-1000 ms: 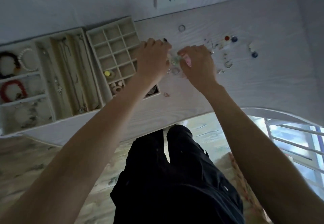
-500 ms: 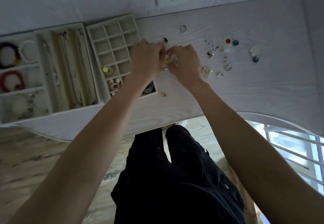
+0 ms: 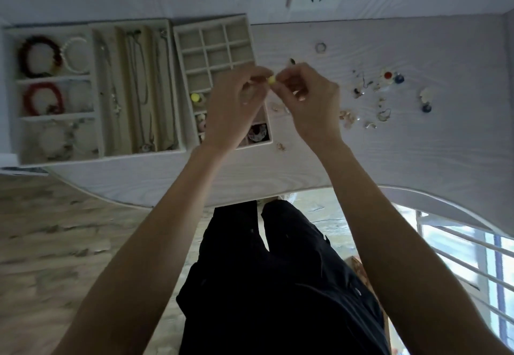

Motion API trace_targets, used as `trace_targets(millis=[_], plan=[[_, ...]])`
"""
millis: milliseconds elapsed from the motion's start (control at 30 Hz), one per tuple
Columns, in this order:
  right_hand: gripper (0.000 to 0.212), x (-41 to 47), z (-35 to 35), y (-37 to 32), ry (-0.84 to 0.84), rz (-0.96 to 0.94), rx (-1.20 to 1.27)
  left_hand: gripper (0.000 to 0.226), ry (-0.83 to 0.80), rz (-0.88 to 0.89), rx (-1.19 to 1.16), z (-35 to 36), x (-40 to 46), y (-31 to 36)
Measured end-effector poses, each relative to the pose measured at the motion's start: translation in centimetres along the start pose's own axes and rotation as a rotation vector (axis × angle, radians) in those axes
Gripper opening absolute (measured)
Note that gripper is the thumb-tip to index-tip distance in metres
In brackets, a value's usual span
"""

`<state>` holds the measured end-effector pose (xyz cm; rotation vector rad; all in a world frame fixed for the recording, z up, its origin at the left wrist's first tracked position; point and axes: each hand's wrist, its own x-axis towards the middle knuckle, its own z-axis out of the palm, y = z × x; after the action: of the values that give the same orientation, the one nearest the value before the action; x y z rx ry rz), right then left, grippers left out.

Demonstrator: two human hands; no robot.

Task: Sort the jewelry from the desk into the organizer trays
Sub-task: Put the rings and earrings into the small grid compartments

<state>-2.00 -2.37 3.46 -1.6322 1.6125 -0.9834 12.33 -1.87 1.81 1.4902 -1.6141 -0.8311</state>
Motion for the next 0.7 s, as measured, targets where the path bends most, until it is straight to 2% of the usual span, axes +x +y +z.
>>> trace_targets(millis=[100,200,267,367,467,700], plan=[[0.01,-0.3,3.9,-1.3,-0.191,0.085,0.058,0.018,0.06,-0.139,0.102,-3.9,-2.9,-2.7],[0.01,0.3,7.3,-1.7,-0.28,0.086,0.004,0.026,0.087,-0.248,0.262,-6.4,-4.4,-5.2],[0.017,0.5,8.7,-1.6,-0.312,0.044,-0.101,0.028,0.084,-0.27,0.311,-7.3,-4.5,-6.0],[0.027,0.7,8.5,-1.1,-0.213,-0.003,-0.206,0.024,0.088,-0.216,0.374,-7.4,-4.1,-6.2],[0.025,0.5,7.9,-0.8,-0.125,-0.088,-0.232,0.024,0.06,-0.184,0.467,-7.4,-3.6,-6.5],[0.005,-0.1,10.1,-1.6,-0.162,-0.317,-0.453,0.022,0.056,-0.096,0.579,-7.9,-2.9,-7.6]])
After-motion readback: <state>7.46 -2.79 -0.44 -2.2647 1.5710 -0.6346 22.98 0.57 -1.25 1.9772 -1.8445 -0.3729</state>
